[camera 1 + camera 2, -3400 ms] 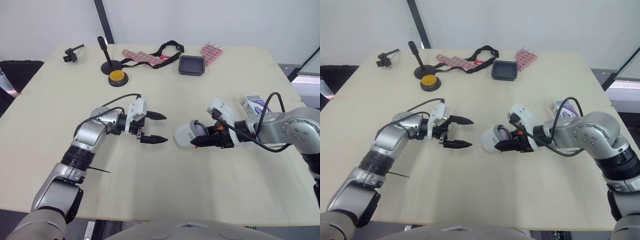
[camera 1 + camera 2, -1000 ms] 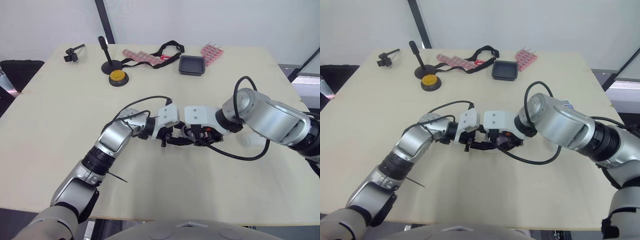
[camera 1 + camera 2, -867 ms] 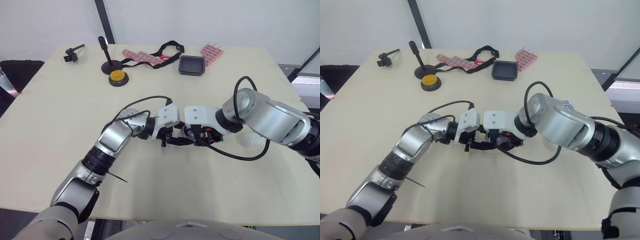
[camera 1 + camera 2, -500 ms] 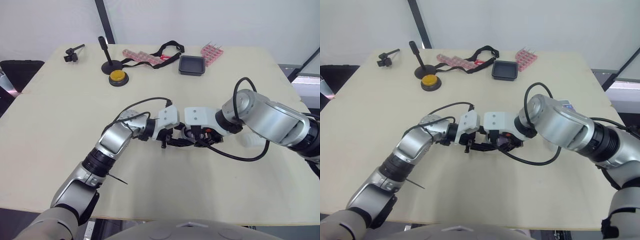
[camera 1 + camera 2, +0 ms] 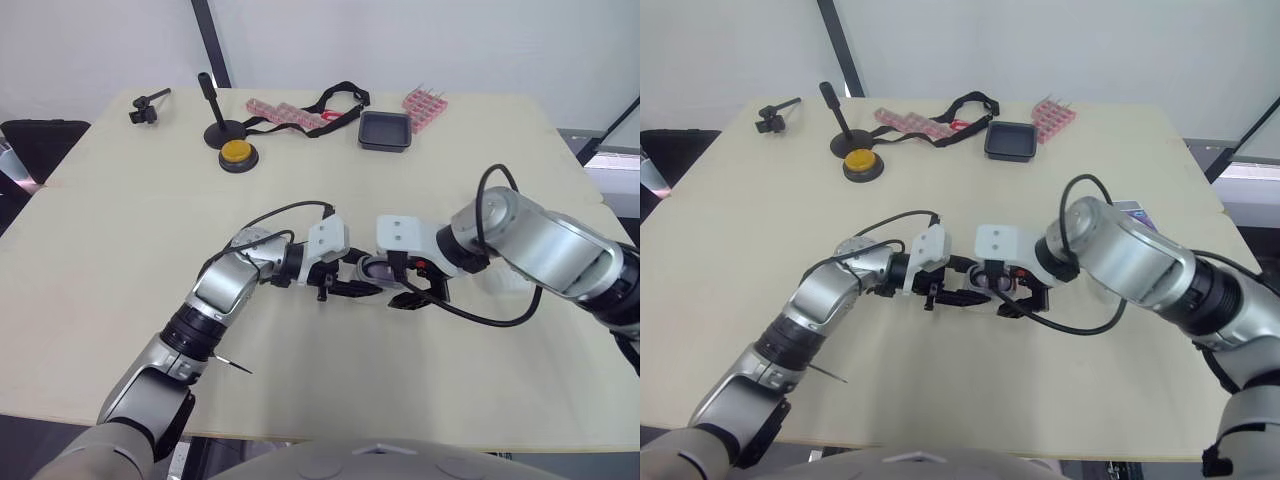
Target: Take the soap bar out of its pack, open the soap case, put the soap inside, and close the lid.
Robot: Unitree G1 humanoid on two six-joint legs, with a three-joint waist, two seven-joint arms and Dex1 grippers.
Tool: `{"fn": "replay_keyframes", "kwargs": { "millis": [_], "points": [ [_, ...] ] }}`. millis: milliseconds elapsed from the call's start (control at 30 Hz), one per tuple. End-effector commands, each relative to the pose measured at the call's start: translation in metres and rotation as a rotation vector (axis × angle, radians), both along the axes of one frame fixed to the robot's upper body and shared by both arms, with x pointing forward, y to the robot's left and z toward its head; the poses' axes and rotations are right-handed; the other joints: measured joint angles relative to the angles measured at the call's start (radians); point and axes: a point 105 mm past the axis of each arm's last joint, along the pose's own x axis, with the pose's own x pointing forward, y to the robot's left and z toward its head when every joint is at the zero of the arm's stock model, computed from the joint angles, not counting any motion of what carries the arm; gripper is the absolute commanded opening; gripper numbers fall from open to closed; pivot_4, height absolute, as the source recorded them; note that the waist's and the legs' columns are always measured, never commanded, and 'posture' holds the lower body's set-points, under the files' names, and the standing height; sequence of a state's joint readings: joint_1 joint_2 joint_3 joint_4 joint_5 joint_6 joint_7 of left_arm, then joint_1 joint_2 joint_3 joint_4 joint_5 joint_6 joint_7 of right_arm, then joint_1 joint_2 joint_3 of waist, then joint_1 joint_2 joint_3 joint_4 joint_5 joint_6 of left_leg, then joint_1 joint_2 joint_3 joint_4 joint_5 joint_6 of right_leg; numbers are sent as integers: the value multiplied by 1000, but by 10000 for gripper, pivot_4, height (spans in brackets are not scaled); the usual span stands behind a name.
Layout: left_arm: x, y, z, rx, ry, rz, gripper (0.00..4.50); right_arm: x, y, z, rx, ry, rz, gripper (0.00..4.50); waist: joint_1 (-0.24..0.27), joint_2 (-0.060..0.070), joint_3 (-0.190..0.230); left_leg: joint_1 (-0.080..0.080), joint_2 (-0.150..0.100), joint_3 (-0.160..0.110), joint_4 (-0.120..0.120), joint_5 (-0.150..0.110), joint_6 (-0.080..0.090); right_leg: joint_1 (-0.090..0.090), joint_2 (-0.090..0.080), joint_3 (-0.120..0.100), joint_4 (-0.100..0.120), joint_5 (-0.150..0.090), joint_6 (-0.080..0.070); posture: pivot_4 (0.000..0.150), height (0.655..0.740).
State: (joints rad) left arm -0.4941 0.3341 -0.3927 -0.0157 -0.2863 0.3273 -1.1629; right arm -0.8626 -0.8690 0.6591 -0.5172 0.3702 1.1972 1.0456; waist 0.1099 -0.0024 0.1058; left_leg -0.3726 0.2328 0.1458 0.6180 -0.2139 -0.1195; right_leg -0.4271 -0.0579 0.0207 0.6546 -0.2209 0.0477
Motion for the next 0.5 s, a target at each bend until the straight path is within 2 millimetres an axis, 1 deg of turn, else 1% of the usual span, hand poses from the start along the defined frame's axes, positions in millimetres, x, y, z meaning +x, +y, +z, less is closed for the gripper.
{"fn": "replay_keyframes", "kwargs": {
  "millis": [33, 100, 167, 267, 333, 433, 500],
  "points": [
    [-3, 8, 12, -100, -32, -26, 19674, 0, -3, 13, 127, -2, -47, 44533, 0, 0, 0, 0, 0, 0, 0, 0, 0, 0, 0, 0, 0, 0, 0, 1500, 7291],
    [-4, 12, 13, -155, -34, -25, 19674, -1, -4, 14, 255, 31, -99, 44533, 2, 0, 0, 0, 0, 0, 0, 0, 0, 0, 0, 0, 0, 0, 0, 1500, 7291],
    [-5, 15, 14, -211, -44, -20, 19674, -3, -14, 11, 331, 7, -108, 44533, 4, 0, 0, 0, 0, 0, 0, 0, 0, 0, -1, 0, 0, 0, 0, 1500, 7291],
    [-1, 18, 10, -259, -67, 18, 19674, -2, -32, 2, 441, -47, -178, 44533, 14, 0, -1, -1, 0, 0, 1, -1, 1, 0, -1, -1, -1, 0, 0, 1500, 7291],
    [1, 20, 5, -264, -79, 39, 19674, -7, -39, -2, 515, -56, -195, 44533, 12, 0, -1, -1, 0, 0, 2, -2, 3, 0, -2, 0, -1, -1, -1, 1500, 7291],
    [2, 23, -5, -253, -96, 61, 19674, -18, -49, -14, 577, -70, -204, 44533, 7, 0, -1, -1, 0, 0, 3, -5, 8, 0, -3, 0, -1, -2, -3, 1500, 7291],
    [2, 23, -8, -254, -97, 65, 19674, -22, -52, -19, 604, -96, -209, 44533, 0, 0, -1, -1, 1, 0, 4, -5, 9, 0, -3, 0, -1, -3, -4, 1500, 7291]
  ]
}}
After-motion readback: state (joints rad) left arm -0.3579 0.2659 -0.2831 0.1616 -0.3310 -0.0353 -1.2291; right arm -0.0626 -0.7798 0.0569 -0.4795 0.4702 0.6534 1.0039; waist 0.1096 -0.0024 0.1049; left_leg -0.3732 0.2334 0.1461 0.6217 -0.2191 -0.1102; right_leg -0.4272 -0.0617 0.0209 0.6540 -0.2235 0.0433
